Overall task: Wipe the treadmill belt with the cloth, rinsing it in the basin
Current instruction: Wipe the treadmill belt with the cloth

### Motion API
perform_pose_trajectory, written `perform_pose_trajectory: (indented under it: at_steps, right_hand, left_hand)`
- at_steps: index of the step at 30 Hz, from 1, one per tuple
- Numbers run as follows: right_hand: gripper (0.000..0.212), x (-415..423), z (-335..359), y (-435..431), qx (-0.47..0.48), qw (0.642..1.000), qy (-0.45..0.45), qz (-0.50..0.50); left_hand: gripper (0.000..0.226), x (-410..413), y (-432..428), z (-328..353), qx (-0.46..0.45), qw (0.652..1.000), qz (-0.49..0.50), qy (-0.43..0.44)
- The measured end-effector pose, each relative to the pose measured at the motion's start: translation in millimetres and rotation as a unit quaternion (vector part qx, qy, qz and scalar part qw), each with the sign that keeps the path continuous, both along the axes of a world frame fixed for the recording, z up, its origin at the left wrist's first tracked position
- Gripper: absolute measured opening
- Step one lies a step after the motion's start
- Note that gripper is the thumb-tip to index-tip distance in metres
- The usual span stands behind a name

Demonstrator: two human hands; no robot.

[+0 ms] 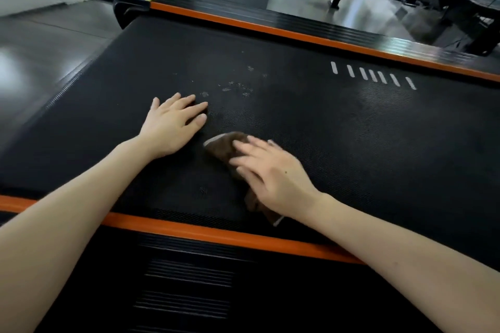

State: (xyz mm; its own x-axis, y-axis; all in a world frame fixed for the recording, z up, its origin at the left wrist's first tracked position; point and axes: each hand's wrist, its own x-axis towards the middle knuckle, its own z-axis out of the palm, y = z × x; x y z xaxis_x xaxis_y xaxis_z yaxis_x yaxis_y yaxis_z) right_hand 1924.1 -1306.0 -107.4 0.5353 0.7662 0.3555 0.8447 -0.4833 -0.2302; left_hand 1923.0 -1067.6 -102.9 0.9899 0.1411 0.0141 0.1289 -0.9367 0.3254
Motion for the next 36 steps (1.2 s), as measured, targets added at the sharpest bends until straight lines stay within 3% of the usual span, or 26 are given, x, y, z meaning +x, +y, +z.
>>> perform_pose_trajectory:
  at_steps: [4,6,12,16,21,29,33,36]
  right_hand:
    - [0.032,68,9,-20,0.016,0.965,0.062,-0.253]
    - [0.034,97,15,-32,-0.027,0.949,0.091,-0.302]
    - [0.063,108,21,-34,-0.14,0.951,0.111,-0.251]
    - [0.05,123,22,-33,-0.134,0.954,0.112,-0.242]
    - [0.036,154,18,-32,-0.092,0.952,0.107,-0.271]
    - [0.036,212,9,-17,-0.075,0.923,0.109,-0.361]
    - [0.036,243,11,-1,-0.06,0.906,0.125,-0.4]
    - [0.037,262,13,13,-0.058,0.897,0.131,-0.418]
  left_hand:
    - [0.049,1,22,3,0.009,0.999,0.038,0.027]
    - [0.05,-1,23,0,0.022,0.999,0.039,0.025]
    - [0.052,17,8,2,0.109,0.994,0.008,-0.005]
    - [0.051,61,10,12,0.117,0.993,-0.025,-0.015]
    - [0.053,101,23,7,0.127,0.991,-0.018,0.035]
    - [0.059,118,42,-6,0.126,0.992,-0.006,0.024]
    - [0.079,118,41,-11,0.132,0.991,-0.006,0.009]
    - [0.079,120,42,-13,0.126,0.992,-0.005,-0.002]
